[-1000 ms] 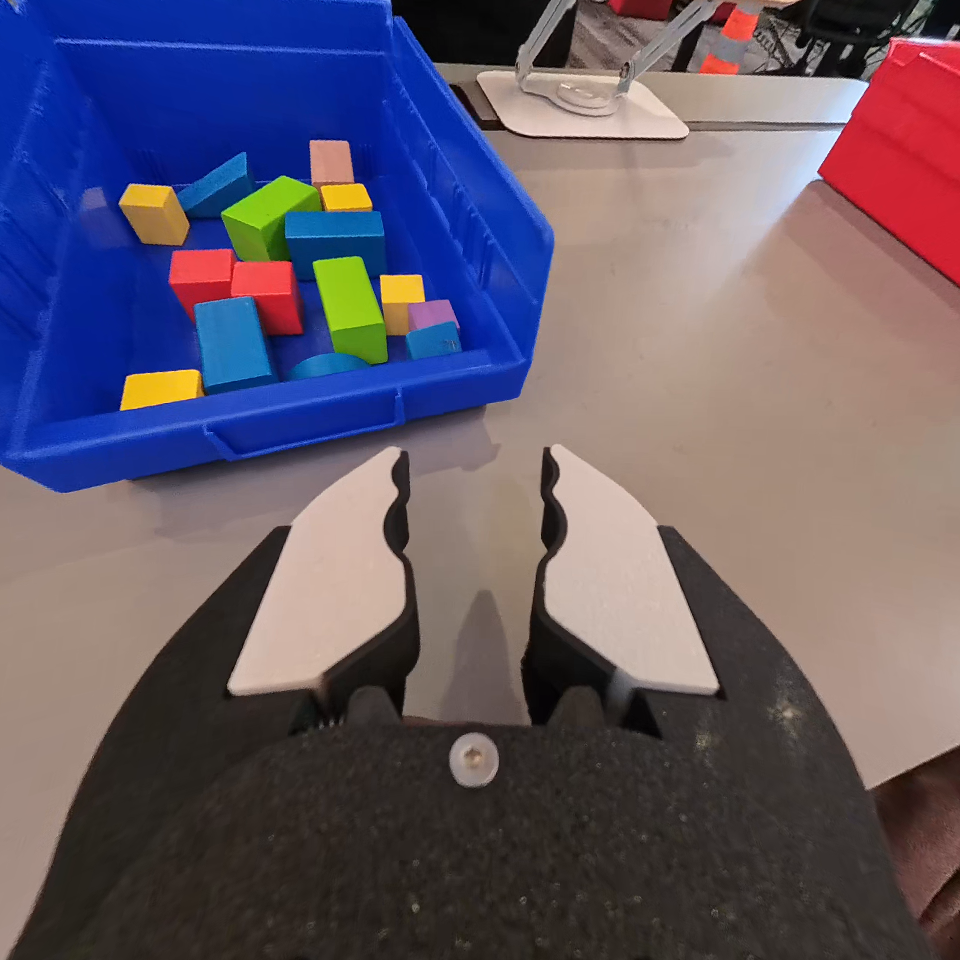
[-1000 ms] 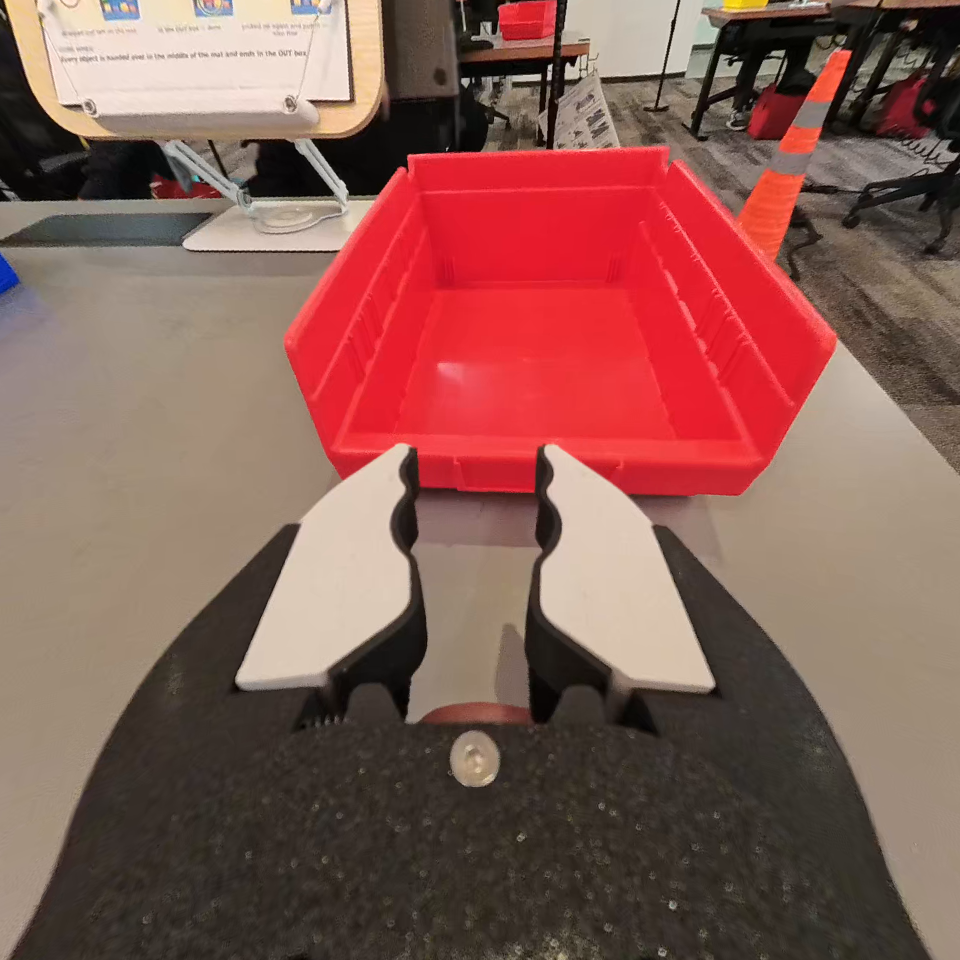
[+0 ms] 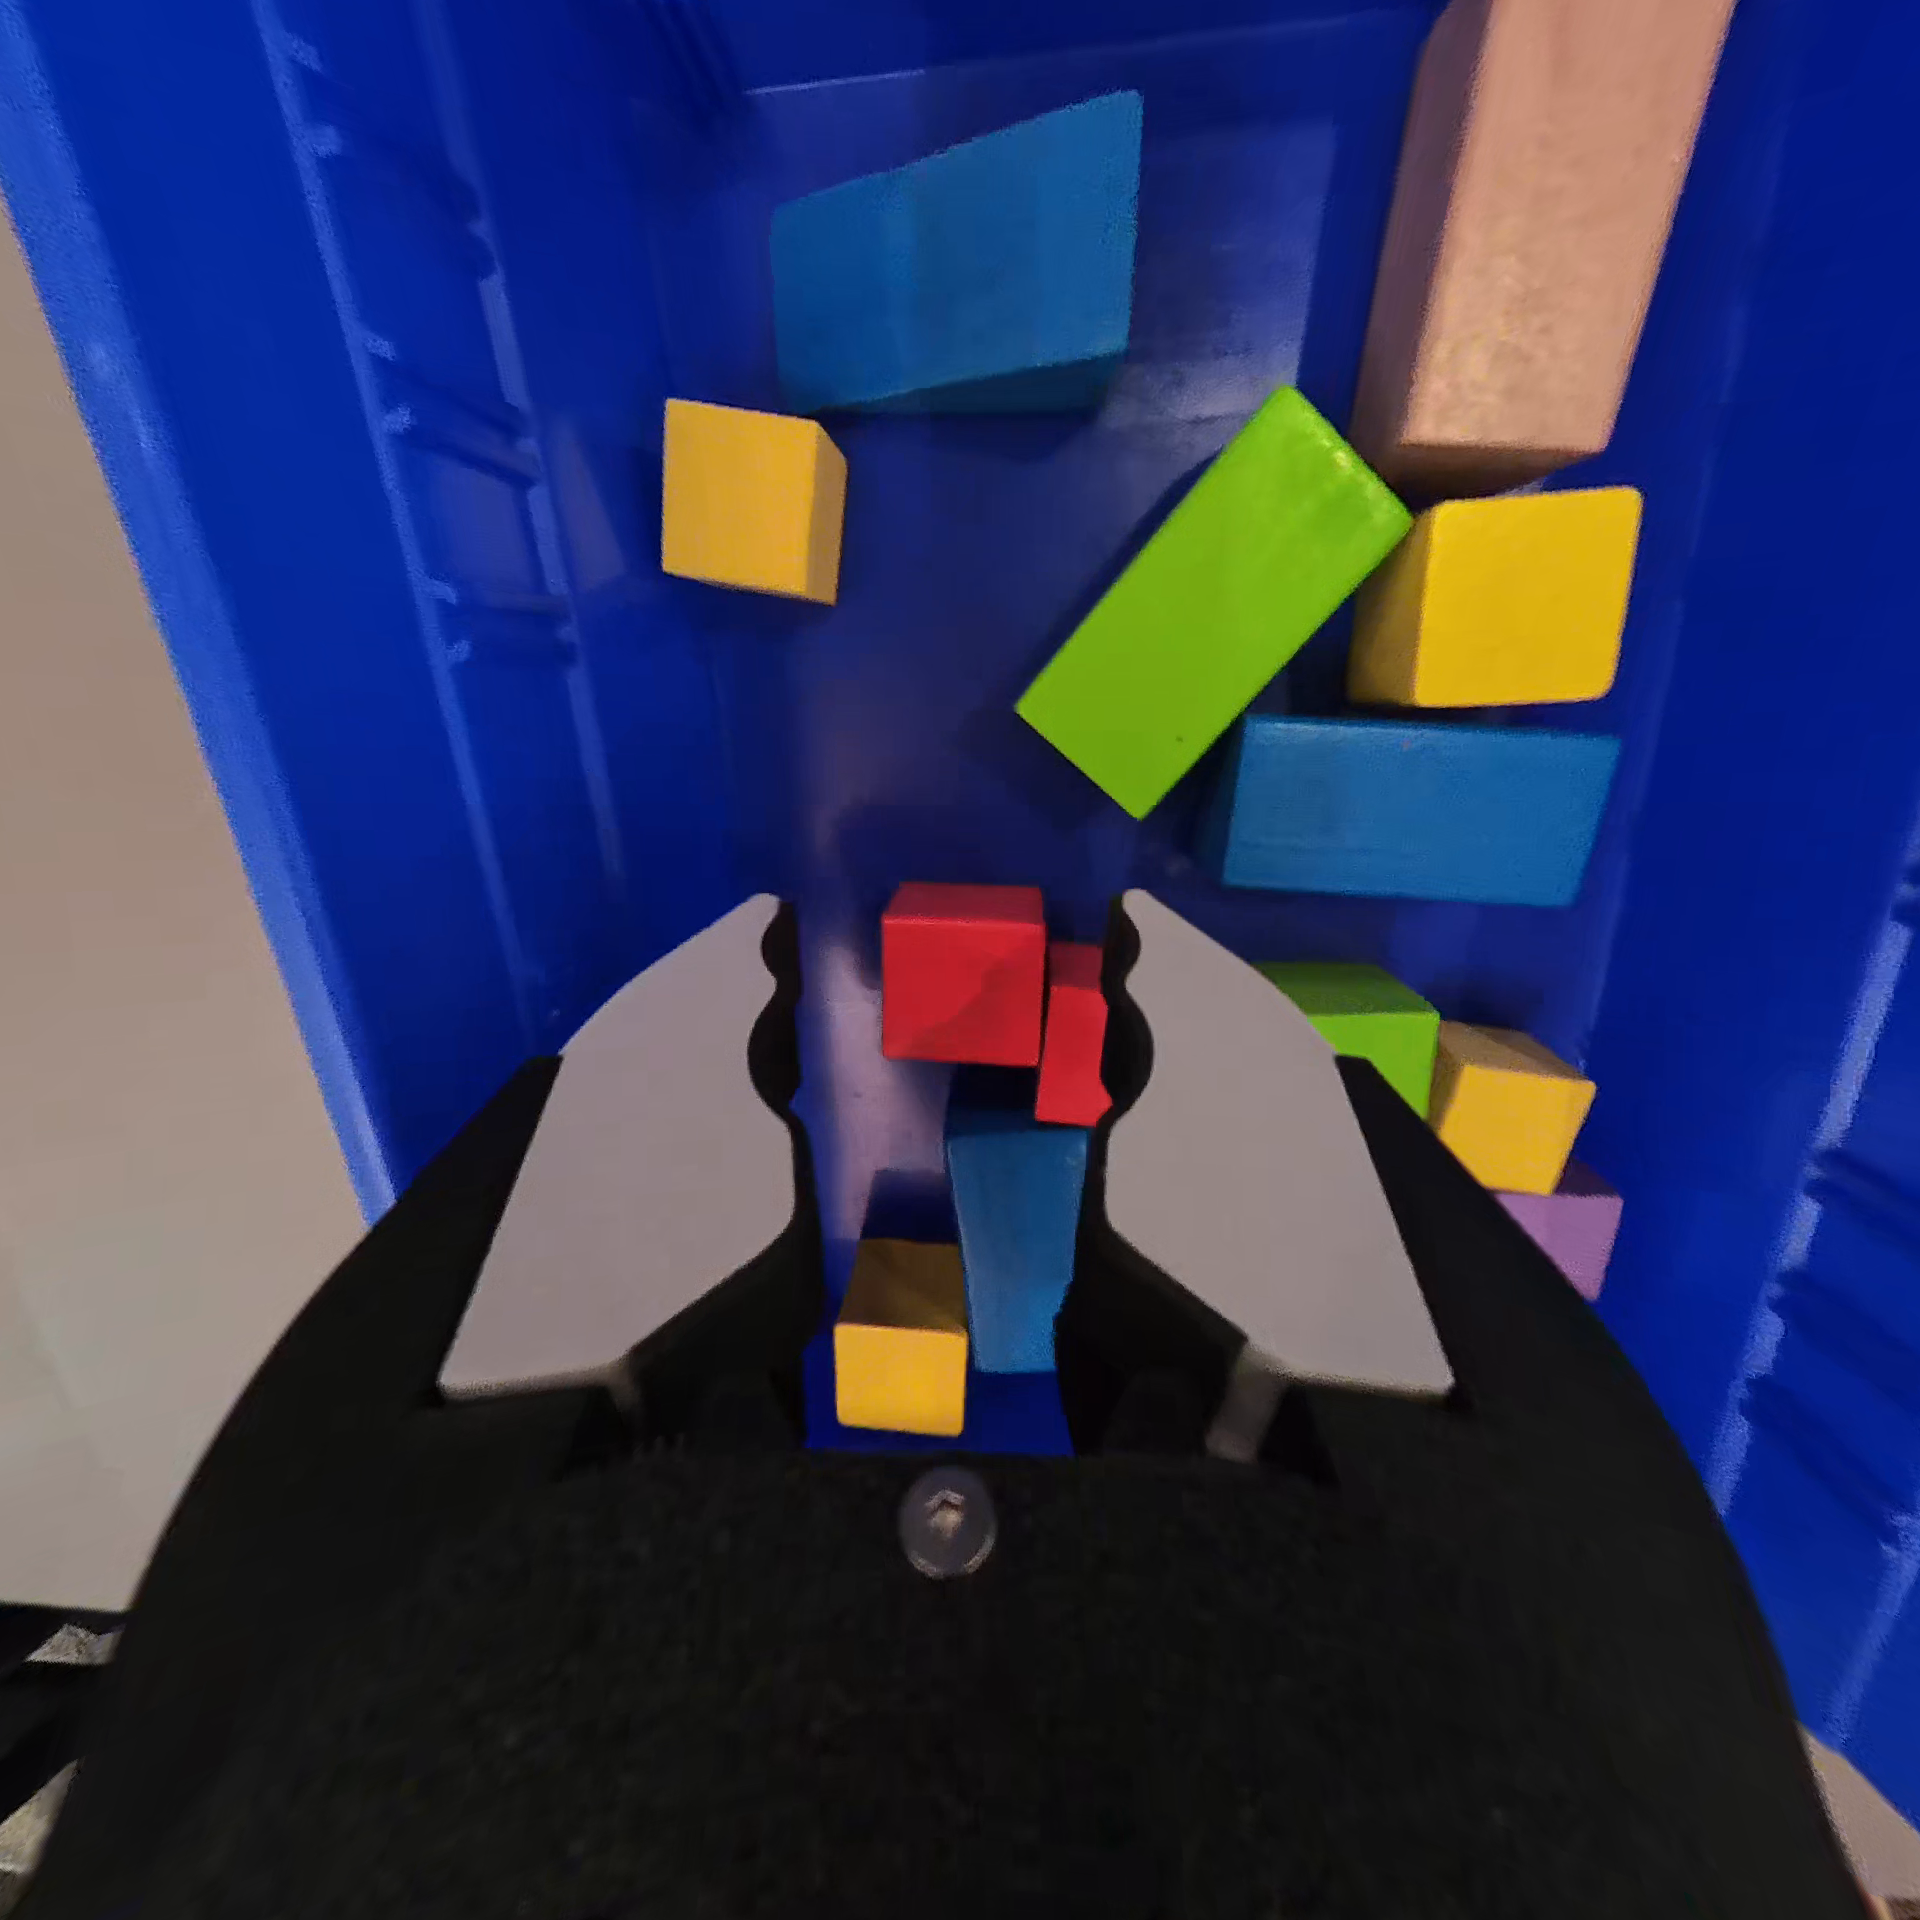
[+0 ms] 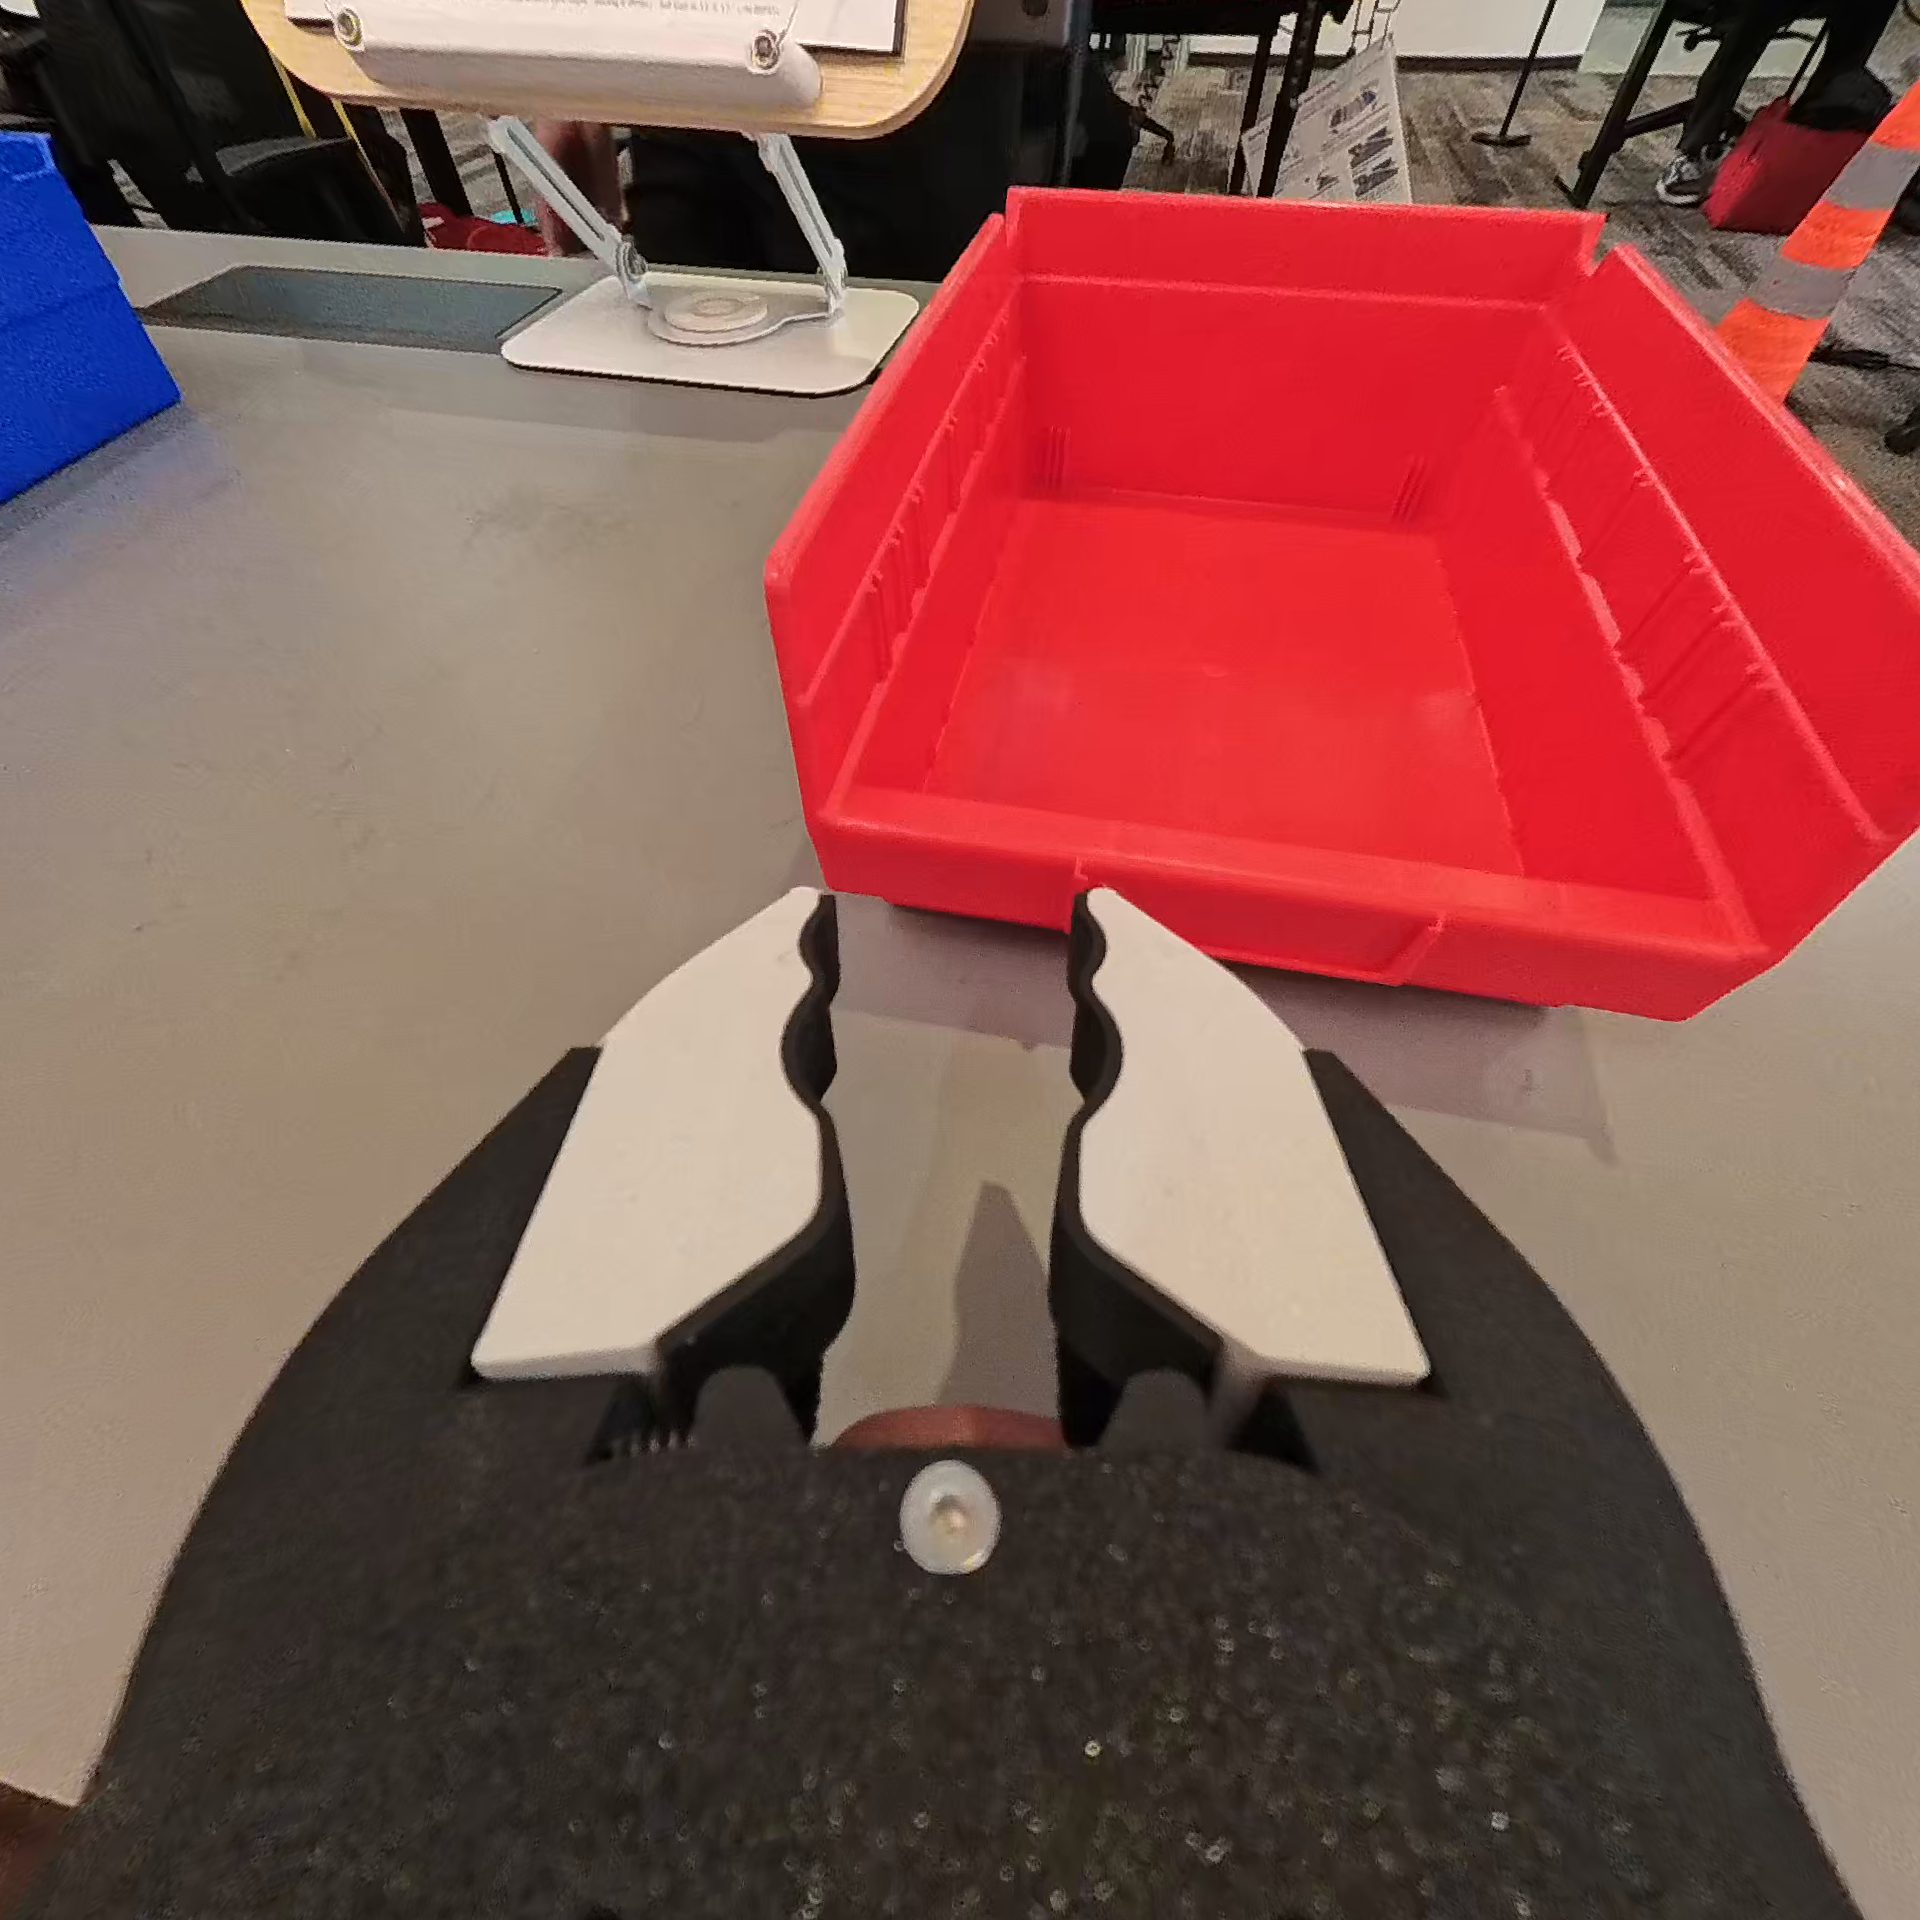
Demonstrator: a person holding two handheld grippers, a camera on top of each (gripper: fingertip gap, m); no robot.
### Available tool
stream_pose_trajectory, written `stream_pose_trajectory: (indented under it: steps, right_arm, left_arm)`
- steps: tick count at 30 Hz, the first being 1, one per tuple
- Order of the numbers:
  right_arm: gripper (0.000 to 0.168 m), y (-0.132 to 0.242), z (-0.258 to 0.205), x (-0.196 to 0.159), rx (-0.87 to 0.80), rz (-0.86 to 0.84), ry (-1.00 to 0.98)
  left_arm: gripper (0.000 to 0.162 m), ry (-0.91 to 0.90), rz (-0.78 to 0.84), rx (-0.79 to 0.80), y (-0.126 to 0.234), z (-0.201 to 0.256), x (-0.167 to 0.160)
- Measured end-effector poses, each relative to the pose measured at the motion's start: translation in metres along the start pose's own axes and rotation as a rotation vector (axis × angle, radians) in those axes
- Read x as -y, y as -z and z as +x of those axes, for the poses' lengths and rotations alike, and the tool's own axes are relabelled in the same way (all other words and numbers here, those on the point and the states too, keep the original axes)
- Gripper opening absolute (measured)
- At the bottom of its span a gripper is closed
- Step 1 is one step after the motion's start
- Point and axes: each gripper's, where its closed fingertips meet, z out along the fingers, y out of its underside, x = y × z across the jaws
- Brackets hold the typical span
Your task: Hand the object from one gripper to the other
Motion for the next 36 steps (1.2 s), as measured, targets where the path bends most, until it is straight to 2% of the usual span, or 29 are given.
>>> stream_pose_trajectory:
  steps: [5,8,11,14,17,20,23,25,28,31,36]
  right_arm:
    - [0.042,-0.004,-0.002,-0.003,0.007,-0.017,0.007]
    - [0.042,-0.005,-0.005,-0.006,0.014,-0.029,0.013]
    - [0.042,-0.005,-0.007,-0.005,0.016,-0.027,0.023]
    - [0.042,-0.001,-0.011,0.002,0.033,-0.003,0.02]
    - [0.042,0.006,-0.023,0.021,0.097,0.056,0.011]
    - [0.042,0.004,-0.041,0.043,0.202,0.123,0.034]
    - [0.043,-0.011,-0.067,0.062,0.346,0.143,0.069]
    - [0.043,-0.024,-0.09,0.083,0.456,0.173,0.095]
    - [0.044,-0.046,-0.135,0.113,0.635,0.208,0.182]
    - [0.046,-0.066,-0.178,0.128,0.792,0.213,0.283]
    - [0.049,-0.09,-0.213,0.139,0.886,0.239,0.349]
  left_arm:
    - [0.052,-0.03,-0.065,0.049,-0.012,-0.004,-0.011]
    - [0.033,-0.036,-0.068,0.075,-0.014,-0.006,-0.014]
    - [0.033,-0.044,-0.064,0.072,-0.013,-0.006,-0.014]
    - [0.033,-0.045,-0.022,0.026,-0.001,-0.004,-0.011]
    - [0.033,-0.024,0.093,-0.044,0.03,-0.003,0.002]
    - [0.033,0.013,0.249,-0.282,0.073,0.019,0.018]
    - [0.033,0.05,0.376,-0.664,0.123,0.071,0.032]
    - [0.033,0.066,0.383,-0.902,0.148,0.116,0.034]
    - [0.033,0.047,0.314,-1.208,0.172,0.196,0.026]
    - [0.033,0.028,0.175,-1.463,0.186,0.278,0.01]
    - [0.033,0.03,-0.043,-1.695,0.188,0.372,-0.013]
